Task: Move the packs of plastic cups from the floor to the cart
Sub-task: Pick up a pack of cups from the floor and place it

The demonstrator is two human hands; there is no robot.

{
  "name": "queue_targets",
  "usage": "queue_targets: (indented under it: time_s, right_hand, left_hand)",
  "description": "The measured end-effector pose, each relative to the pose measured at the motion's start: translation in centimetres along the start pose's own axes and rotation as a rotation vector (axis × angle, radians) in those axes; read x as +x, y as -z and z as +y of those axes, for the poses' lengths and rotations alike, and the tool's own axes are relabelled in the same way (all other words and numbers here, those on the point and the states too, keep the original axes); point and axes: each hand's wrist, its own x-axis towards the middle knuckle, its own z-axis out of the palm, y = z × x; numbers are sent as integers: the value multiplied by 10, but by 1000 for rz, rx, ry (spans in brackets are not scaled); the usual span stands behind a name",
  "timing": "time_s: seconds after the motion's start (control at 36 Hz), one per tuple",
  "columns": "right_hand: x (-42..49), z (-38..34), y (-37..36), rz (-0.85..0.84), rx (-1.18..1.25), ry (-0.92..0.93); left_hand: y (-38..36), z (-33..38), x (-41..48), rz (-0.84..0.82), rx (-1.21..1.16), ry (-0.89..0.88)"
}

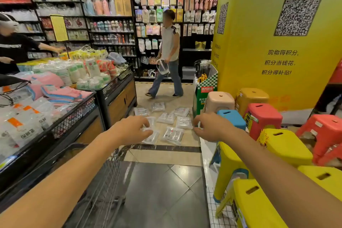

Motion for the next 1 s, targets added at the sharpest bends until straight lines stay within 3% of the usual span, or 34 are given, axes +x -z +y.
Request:
queue_targets:
  time_s: [0.44,0.69,1.0]
  right_hand:
    - [152,-12,-5,-22,-52,-62]
    - [243,-14,-4,-9,-146,-128]
    - [356,45,-16,11,-116,-131]
  left_hand:
    - [18,-81,140,-4,31,-47]
    - [25,-132,238,34,182,-73]
    - [34,-130,375,33,208,-122]
